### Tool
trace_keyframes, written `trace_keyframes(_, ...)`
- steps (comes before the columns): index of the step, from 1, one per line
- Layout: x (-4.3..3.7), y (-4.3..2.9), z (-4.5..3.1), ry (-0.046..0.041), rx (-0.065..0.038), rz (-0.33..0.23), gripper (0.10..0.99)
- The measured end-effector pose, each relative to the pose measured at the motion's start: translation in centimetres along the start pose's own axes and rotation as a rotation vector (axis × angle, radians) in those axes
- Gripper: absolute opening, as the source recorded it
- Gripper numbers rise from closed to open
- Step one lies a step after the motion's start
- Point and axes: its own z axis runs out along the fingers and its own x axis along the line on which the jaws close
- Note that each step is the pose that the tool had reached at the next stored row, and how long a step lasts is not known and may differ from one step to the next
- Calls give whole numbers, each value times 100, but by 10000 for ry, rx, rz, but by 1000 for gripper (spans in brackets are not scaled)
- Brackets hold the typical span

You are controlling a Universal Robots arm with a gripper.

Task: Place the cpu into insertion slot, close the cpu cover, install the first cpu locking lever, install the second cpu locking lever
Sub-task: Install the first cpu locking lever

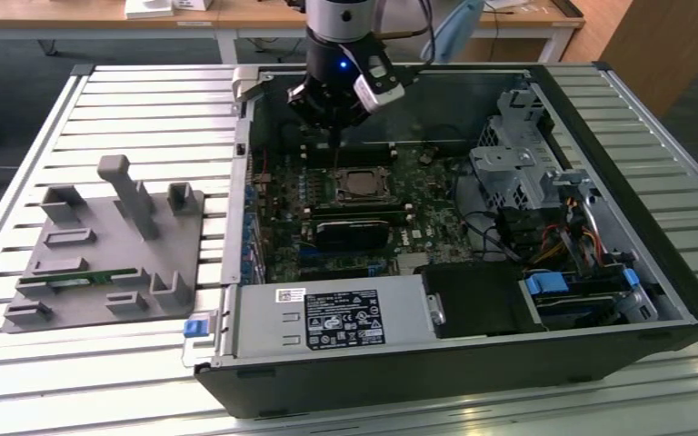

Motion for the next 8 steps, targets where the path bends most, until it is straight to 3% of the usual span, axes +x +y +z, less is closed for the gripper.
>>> trace_keyframes(8,-95,-3,1,1,1,-1,106)
